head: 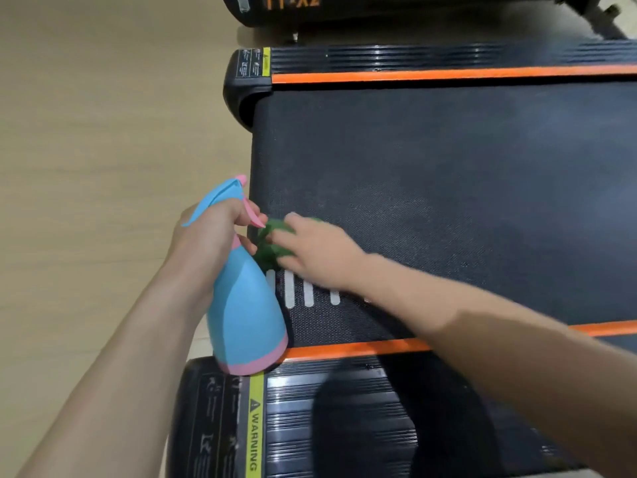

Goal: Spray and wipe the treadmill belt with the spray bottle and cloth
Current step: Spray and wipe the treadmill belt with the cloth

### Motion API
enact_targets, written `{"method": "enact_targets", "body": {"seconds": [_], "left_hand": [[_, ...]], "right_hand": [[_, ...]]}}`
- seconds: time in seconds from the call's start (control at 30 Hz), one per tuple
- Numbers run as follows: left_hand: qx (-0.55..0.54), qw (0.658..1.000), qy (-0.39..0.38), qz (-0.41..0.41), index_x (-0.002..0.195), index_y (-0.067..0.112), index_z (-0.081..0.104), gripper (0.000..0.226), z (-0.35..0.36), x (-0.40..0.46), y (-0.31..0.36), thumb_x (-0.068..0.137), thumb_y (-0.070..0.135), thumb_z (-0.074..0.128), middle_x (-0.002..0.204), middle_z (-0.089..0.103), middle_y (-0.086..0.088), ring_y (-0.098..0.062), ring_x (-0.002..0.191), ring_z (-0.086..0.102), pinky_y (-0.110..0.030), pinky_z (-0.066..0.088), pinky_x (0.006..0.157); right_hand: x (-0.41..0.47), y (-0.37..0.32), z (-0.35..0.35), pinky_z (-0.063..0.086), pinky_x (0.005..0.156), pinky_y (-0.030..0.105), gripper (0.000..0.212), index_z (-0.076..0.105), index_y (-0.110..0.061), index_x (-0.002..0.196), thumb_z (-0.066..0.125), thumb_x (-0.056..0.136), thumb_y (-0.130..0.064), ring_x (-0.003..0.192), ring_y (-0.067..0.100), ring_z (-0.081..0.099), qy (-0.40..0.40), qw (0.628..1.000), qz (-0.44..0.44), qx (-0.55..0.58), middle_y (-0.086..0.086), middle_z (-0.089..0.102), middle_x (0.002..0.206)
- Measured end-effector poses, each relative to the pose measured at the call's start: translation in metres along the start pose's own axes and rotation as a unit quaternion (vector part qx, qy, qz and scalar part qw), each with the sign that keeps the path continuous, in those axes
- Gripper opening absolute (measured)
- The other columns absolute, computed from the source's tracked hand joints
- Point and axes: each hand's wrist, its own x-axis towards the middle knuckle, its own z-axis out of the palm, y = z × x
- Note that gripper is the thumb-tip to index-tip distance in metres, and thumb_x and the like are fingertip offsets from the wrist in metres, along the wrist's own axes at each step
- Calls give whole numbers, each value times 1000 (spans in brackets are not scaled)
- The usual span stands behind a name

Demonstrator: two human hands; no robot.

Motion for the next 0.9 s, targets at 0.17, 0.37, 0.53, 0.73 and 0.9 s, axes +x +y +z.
{"method": "enact_targets", "body": {"seconds": [0.17, 0.37, 0.53, 0.73, 0.9], "left_hand": [[9, 1000, 12, 21, 113, 30, 80, 47, -10, -1, 6, 77, 11, 55, 112, 81, -2, -14, 49, 55, -25, 48, 61], [11, 1000, -12, 14, 76, 33, 80, 31, -19, -2, 0, 64, 17, 56, 112, 81, 7, -14, 50, 56, -28, 49, 66], [24, 1000, -1, 9, 91, 35, 80, 38, -27, 3, -4, 69, 16, 56, 102, 82, 8, -15, 53, 56, -33, 48, 74], [24, 1000, 14, 13, 80, 29, 77, 29, -27, 5, 0, 65, 18, 55, 112, 80, 17, -17, 57, 57, -33, 48, 76], [19, 1000, 2, 7, 92, 33, 80, 46, -29, 5, -1, 57, 20, 54, 108, 82, 9, -14, 51, 57, -32, 48, 74]], "right_hand": [[23, 51, -1, 48, 79, 42, 35, 51, -21, 131, 47, 100, -36, 102, 38, 55, 41, 983, 181, 11, 13, 46, 121], [-89, 29, -18, 37, 80, 32, 30, 54, -20, 113, 45, 96, -42, 94, 24, 50, -66, 996, -37, 46, 1, 49, 105], [-125, 68, -39, 48, 71, 34, 26, 51, -22, 113, 45, 98, -43, 85, 21, 52, -118, 989, -84, -11, -1, 46, 104], [-74, 63, -10, 52, 67, 42, 31, 50, -19, 113, 40, 97, -43, 86, 31, 58, 9, 998, 53, -35, 4, 51, 103], [-96, 41, -20, 53, 69, 44, 23, 45, -23, 108, 43, 96, -42, 88, 31, 61, -37, 999, 25, 2, 1, 53, 106]]}}
